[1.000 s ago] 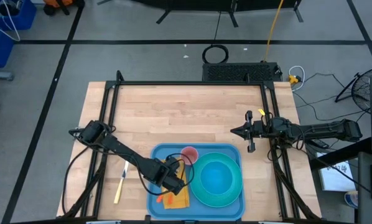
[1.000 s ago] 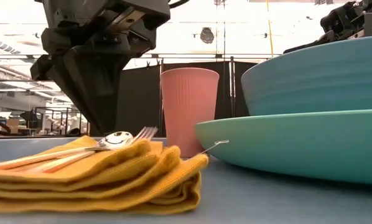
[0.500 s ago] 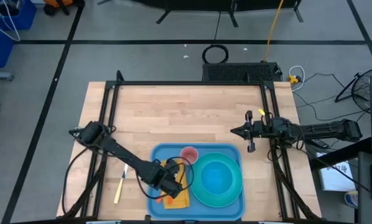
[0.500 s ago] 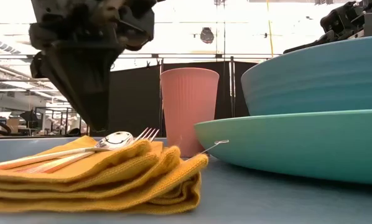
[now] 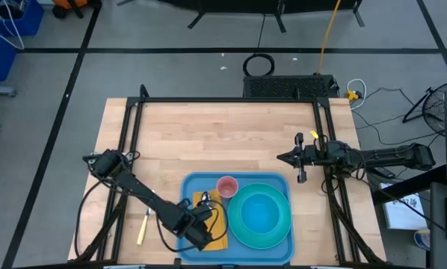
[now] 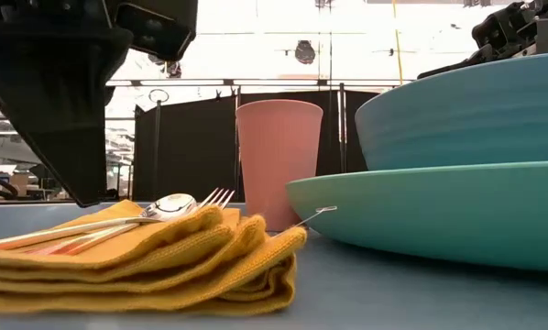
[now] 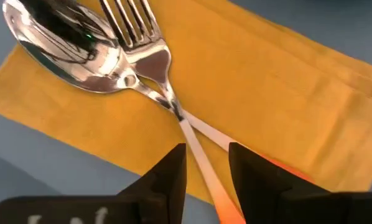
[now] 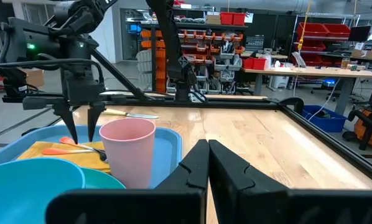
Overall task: Set up tray
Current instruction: Adjust the orange fork on the yellow table napkin
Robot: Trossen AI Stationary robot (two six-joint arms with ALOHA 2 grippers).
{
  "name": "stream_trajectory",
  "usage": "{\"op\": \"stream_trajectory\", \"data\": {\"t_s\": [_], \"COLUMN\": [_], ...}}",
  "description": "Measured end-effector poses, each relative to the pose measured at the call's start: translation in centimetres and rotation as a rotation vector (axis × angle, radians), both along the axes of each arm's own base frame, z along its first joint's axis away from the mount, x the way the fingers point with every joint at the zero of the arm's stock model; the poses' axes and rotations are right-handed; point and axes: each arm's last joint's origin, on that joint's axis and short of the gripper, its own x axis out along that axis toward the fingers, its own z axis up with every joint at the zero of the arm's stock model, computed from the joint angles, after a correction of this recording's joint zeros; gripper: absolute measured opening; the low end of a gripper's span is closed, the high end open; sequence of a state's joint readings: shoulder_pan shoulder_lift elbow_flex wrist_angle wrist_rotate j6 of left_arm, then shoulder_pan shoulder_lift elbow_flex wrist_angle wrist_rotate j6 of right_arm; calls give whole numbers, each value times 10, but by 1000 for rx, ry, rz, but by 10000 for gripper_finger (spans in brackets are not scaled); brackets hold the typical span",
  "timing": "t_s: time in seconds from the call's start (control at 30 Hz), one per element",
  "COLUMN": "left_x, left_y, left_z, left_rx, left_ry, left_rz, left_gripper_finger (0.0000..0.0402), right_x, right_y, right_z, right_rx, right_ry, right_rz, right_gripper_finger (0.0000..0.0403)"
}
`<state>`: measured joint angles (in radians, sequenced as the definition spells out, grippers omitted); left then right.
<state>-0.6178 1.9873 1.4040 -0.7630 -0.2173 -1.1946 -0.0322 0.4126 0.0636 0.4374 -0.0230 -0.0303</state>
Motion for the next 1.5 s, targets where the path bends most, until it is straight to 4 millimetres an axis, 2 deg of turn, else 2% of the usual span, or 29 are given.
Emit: {"op": "stream_trajectory", "data": {"t_s": [0.2,0.5,0.9,1.17,1.5], "left_x": [-2,-1,-1,0,0], "left_y": [1,2,3,1,2], "left_z": [-9,-8,-8,-23,-22], "left_rx": [31,46,74,69,67], "left_ry": [20,20,13,61,62], "left_rz": [-60,-113,-111,-123,-135], "left_gripper_finger": [109,91,90,90,90], "right_x": [0,0,0,0,0], "right_y": [0,0,0,0,0], "right_z": [0,0,0,0,0], "right_rx": [0,0,0,0,0], "right_ry": [0,0,0,0,-1], "right_rz": [0,0,0,-1,-3], "right_gripper_finger": [0,0,0,0,0]}}
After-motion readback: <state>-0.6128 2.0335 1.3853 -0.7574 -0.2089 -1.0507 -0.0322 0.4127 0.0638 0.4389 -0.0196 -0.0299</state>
